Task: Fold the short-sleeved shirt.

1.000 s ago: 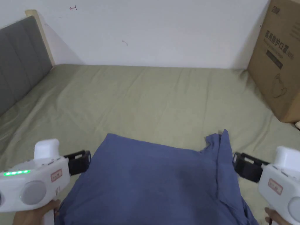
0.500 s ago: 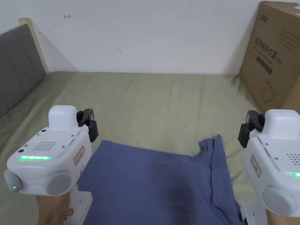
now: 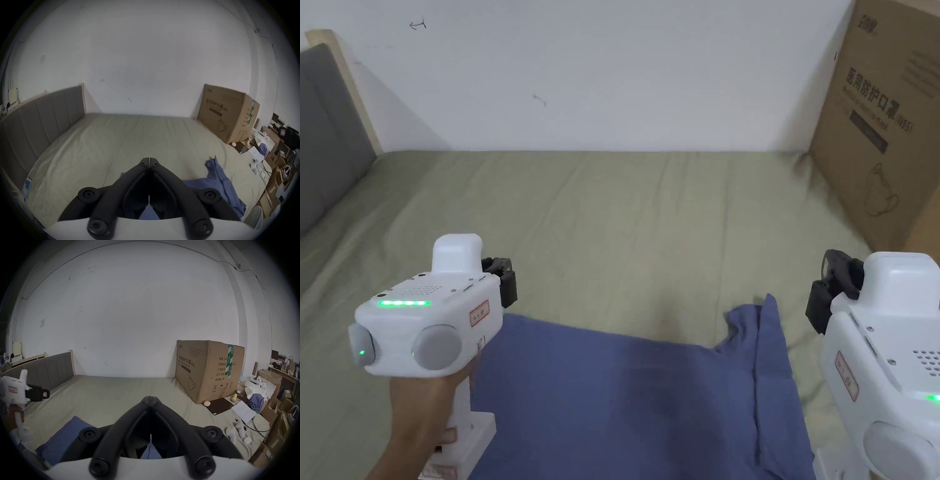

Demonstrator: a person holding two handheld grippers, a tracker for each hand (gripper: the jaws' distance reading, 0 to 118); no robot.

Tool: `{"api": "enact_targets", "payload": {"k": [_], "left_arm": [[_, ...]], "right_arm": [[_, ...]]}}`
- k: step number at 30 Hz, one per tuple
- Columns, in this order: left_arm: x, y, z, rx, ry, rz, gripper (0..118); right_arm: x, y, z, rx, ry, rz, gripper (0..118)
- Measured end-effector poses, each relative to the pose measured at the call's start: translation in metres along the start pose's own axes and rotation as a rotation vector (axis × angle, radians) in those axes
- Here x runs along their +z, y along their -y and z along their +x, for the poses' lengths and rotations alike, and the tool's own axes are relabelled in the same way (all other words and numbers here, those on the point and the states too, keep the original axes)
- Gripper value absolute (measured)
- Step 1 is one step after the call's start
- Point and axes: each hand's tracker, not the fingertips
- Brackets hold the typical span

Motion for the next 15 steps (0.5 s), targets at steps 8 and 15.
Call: {"api": "enact_targets", "payload": {"k": [8,15], "left_arm": [[-0.141,0.017,-0.042,-0.013,-0.077,-0.302,89],[-0.215,0.05,-0.069,-0.029,-0.126,-0.495,100]], "right_arm": [[-0.057,0.031,0.006,-0.007,0.019,-0.097,0],[-0.088,0.064,0.017,-0.012,0.062,-0.196,0]]}}
